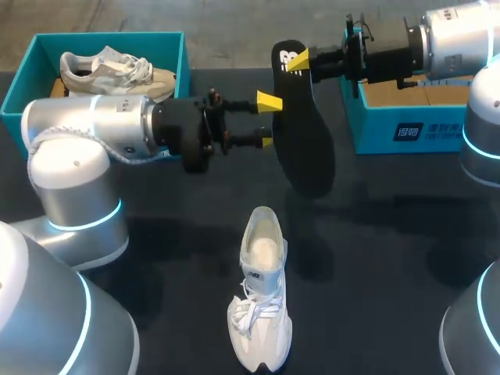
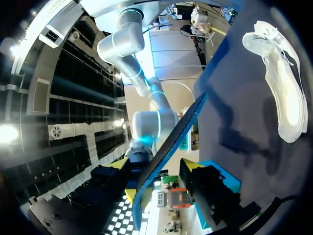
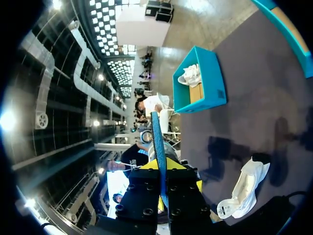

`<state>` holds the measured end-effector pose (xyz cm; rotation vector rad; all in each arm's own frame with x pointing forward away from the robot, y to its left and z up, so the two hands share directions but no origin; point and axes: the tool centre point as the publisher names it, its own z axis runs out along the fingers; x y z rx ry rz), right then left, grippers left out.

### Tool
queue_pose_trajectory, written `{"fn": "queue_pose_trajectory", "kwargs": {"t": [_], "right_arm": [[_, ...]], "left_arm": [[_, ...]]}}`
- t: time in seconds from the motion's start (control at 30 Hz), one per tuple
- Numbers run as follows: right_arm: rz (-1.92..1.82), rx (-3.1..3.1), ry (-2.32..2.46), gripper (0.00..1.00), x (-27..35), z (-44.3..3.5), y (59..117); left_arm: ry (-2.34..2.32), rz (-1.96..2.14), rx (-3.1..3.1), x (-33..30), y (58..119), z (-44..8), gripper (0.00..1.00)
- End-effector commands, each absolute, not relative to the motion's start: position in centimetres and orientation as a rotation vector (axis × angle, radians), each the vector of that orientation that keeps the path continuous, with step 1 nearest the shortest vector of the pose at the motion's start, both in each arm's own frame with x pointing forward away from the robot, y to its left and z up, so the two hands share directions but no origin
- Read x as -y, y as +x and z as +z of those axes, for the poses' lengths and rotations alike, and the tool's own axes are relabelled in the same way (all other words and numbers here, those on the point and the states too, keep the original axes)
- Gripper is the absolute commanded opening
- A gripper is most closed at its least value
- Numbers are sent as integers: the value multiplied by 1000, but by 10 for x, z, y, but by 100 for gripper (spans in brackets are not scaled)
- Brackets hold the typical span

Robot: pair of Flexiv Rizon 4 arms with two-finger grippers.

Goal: Take the shoe out of the shoebox, open the shoe tongue, remove and reinsert the insole, then place the shoe into the shoebox

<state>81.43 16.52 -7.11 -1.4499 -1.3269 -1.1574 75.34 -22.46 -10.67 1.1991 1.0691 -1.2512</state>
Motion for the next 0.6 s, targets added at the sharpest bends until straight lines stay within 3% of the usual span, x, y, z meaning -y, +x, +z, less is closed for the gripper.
{"fn": "queue_pose_trajectory", "kwargs": {"t": [0.03, 0.27, 0.6], "right_arm": [[-1157, 1326, -1454, 0, -166, -71, 814], [-1157, 1326, -1454, 0, -166, -71, 814], [-1157, 1326, -1454, 0, -166, -71, 814]], "left_arm": [[1192, -1247, -1075, 230, 747, -106, 58], [1209, -1249, -1055, 235, 743, -98, 49], [1212, -1221, -1057, 232, 745, -88, 43]]}}
